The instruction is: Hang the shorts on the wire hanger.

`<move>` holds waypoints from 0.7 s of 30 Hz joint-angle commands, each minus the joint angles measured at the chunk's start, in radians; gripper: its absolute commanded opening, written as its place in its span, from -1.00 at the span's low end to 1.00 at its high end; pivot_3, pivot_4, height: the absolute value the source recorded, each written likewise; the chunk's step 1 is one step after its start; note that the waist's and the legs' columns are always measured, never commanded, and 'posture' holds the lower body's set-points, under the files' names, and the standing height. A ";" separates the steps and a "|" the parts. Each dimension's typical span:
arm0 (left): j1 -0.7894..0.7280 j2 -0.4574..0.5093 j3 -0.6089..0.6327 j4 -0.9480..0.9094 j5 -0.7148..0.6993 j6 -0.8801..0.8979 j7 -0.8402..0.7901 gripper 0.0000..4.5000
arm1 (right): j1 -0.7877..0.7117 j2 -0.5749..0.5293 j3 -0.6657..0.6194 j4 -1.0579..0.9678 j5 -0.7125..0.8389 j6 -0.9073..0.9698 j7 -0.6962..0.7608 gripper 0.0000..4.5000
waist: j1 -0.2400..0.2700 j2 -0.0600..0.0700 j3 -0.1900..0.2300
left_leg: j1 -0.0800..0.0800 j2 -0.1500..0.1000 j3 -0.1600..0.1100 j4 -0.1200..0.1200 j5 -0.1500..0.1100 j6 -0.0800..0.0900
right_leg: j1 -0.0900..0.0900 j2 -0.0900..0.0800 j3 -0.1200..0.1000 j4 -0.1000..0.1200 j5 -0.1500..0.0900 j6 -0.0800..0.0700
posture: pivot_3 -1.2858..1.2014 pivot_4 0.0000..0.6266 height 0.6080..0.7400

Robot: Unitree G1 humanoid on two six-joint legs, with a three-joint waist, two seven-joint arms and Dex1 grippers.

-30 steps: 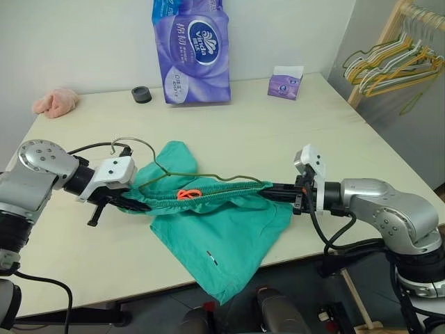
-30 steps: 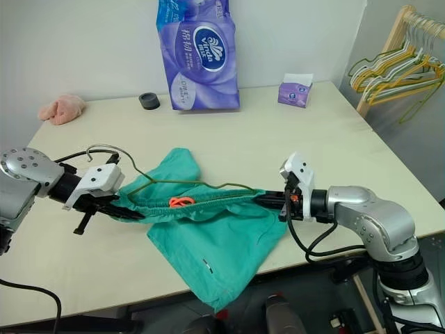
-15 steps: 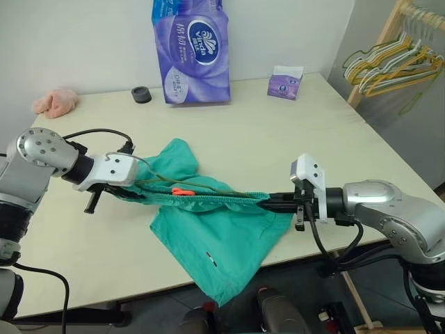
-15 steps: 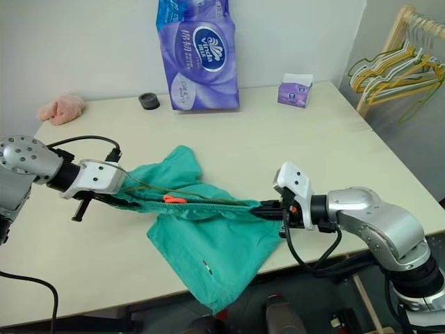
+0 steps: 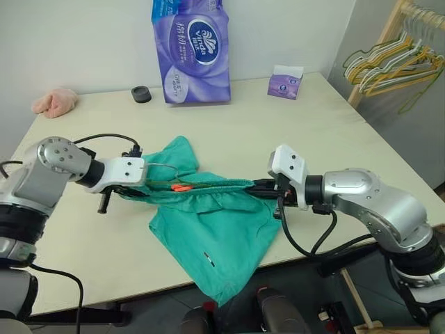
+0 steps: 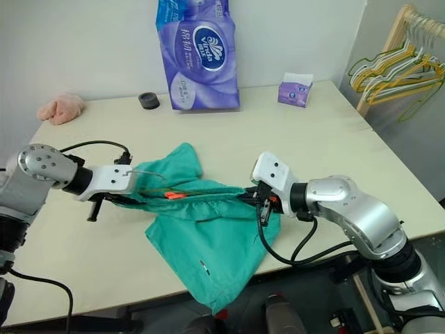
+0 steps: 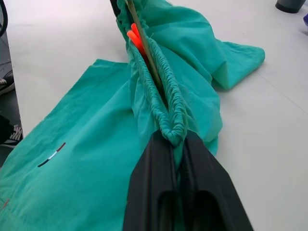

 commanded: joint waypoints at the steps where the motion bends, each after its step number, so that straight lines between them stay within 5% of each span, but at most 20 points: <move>1: 0.022 -0.006 0.069 -0.081 -0.053 0.084 -0.013 -1.00 | 0.007 -0.004 -0.022 -0.045 -0.023 -0.027 -0.002 -0.35 | 0.000 0.000 0.000 | 0.000 0.000 0.000 0.000 0.000 0.000 | 0.000 0.000 0.000 0.000 0.000 0.000 | -0.15 -0.62 1.00; 5: 0.052 -0.006 0.076 -0.117 -0.060 0.103 -0.035 -1.00 | 0.015 -0.035 0.001 -0.045 -0.081 -0.038 0.005 0.28 | 0.000 0.000 0.000 | 0.000 0.000 0.000 0.000 0.000 0.000 | 0.000 0.000 0.000 0.000 0.000 0.000 | -0.16 -0.62 1.00; 14: 0.039 -0.029 0.074 -0.121 -0.051 0.107 -0.054 -1.00 | 0.006 -0.076 0.113 0.012 -0.176 -0.079 0.100 0.28 | -0.002 0.000 0.000 | 0.000 0.000 0.000 0.000 0.000 0.000 | 0.000 0.000 0.000 0.000 0.000 0.000 | -0.17 -0.63 1.00; 21: 0.040 -0.041 0.075 -0.131 -0.046 0.109 -0.053 -1.00 | -0.083 -0.001 0.204 0.150 -0.280 -0.150 0.141 0.20 | -0.005 0.000 0.000 | 0.001 0.000 0.000 0.000 0.000 0.000 | 0.000 0.000 -0.001 0.000 0.000 0.000 | -0.16 -0.64 1.00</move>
